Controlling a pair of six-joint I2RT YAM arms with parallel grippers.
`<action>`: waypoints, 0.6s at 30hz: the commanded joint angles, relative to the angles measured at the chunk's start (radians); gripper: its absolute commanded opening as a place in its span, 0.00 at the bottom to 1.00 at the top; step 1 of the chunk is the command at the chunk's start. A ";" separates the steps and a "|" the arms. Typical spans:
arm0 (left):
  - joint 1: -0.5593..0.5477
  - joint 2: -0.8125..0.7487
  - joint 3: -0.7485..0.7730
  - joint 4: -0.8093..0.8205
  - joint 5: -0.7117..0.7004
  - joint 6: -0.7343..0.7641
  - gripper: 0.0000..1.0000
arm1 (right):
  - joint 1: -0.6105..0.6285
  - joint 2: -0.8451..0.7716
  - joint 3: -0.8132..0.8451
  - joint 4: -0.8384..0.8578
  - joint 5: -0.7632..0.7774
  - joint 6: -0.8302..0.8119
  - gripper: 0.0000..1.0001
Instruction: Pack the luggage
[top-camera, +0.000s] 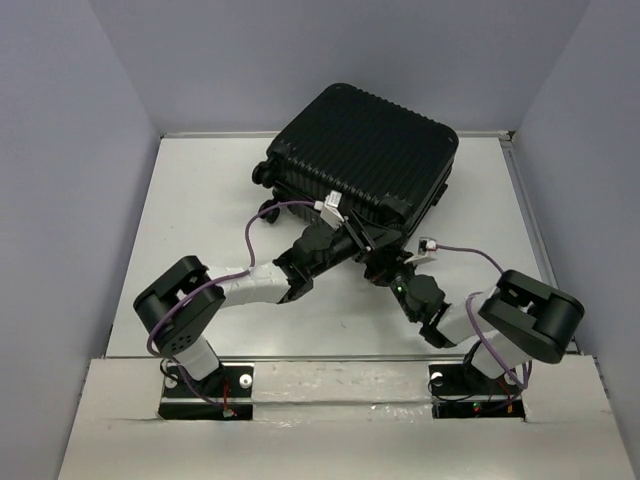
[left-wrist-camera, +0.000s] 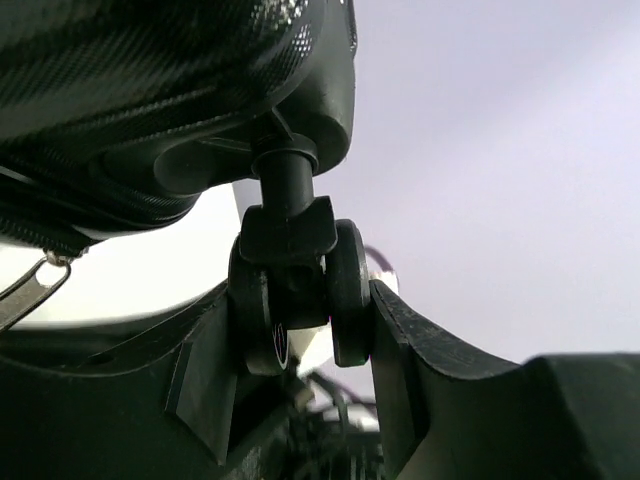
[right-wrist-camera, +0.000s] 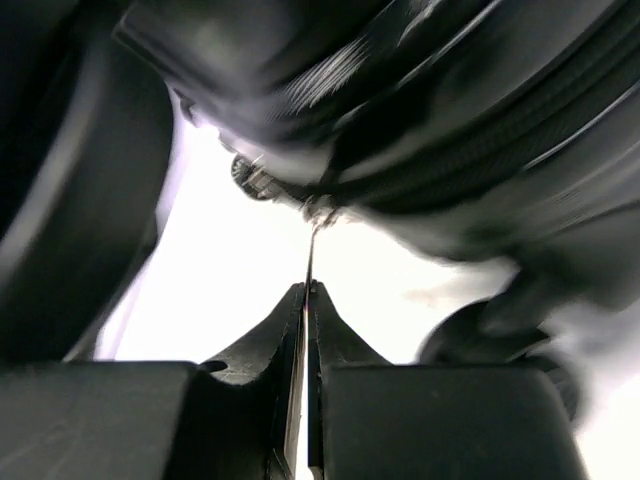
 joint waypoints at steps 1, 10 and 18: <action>-0.066 -0.046 0.125 0.487 0.115 -0.030 0.06 | 0.088 0.107 0.193 0.420 -0.272 0.003 0.07; -0.052 -0.079 0.053 0.546 0.086 -0.050 0.06 | 0.121 0.030 0.143 0.420 -0.179 -0.025 0.07; -0.046 -0.160 0.004 0.472 0.077 -0.026 0.06 | 0.121 0.041 0.027 0.420 -0.162 -0.005 0.07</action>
